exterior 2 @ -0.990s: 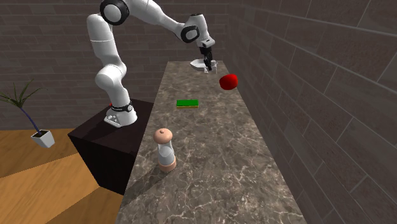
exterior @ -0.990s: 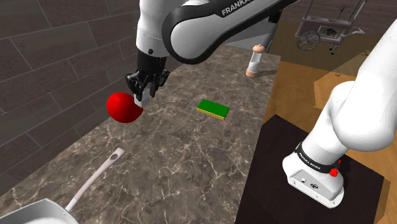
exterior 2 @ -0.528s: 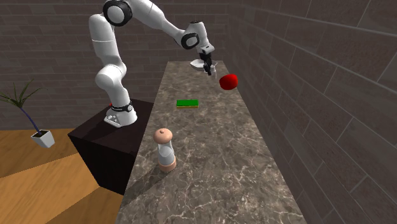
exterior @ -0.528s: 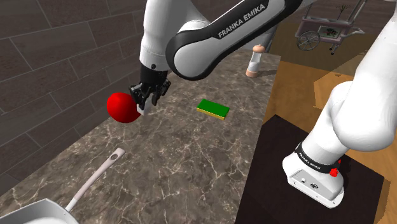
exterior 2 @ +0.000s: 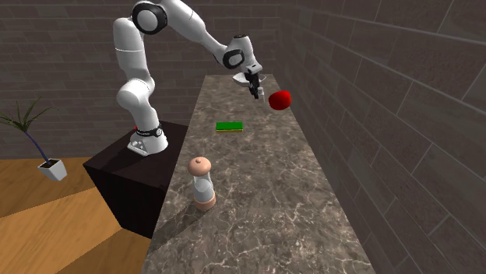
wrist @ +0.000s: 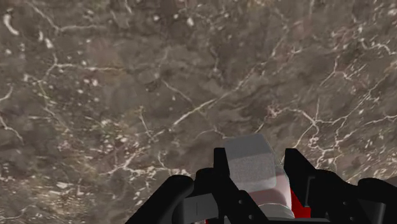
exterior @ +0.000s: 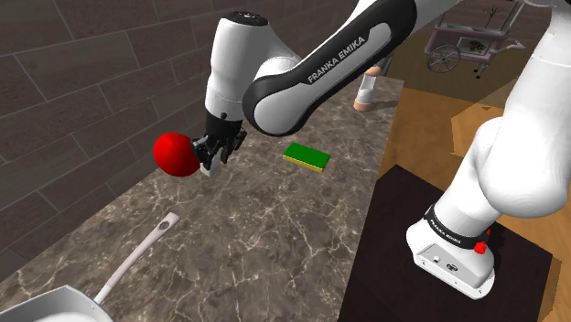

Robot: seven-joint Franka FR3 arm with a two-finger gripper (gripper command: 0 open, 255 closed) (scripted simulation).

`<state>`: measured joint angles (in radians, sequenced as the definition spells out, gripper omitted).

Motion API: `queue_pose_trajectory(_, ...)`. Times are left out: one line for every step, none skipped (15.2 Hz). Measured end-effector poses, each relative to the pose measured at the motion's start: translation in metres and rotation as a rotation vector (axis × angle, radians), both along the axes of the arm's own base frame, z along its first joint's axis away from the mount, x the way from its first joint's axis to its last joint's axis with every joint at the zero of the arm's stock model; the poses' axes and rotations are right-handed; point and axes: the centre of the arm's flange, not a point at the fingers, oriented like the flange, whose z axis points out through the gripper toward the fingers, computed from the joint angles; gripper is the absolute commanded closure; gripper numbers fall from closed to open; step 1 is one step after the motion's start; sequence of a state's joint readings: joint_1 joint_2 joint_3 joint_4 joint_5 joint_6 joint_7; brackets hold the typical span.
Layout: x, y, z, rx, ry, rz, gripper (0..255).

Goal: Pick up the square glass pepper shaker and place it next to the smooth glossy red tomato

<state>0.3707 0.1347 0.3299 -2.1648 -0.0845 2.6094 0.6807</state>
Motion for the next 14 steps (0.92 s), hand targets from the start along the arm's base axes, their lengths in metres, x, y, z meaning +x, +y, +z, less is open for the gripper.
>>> queue_pose_trajectory(0.0,-0.001,-0.006,0.0,0.0,0.0,255)
queue_pose_trajectory(-0.001,0.0,-0.011,0.0,0.0,0.0,255)
queue_pose_trajectory(-0.001,0.0,-0.016,0.0,0.0,0.0,255)
queue_pose_trajectory(-0.001,0.0,-0.021,0.0,0.0,0.0,255)
queue_pose_trajectory(-0.002,0.0,-0.026,0.0,0.0,0.0,255)
queue_pose_trajectory(-0.001,0.0,-0.03,0.0,0.0,0.0,255)
queue_pose_trajectory(-0.001,0.0,-0.032,0.0,0.0,0.0,255)
queue_pose_trajectory(-0.001,0.0,-0.034,0.0,0.0,0.0,255)
queue_pose_trajectory(-0.001,0.0,-0.034,0.0,0.0,0.0,255)
queue_pose_trajectory(-0.001,0.0,-0.034,0.0,0.0,0.0,255)
queue_pose_trajectory(-0.001,0.0,-0.035,0.0,0.0,0.0,255)
queue_pose_trajectory(-0.001,0.0,-0.035,0.0,0.0,0.0,255)
queue_pose_trajectory(-0.001,0.0,-0.035,0.0,0.0,0.0,0)
queue_pose_trajectory(-0.001,0.0,-0.035,0.0,0.0,0.0,0)
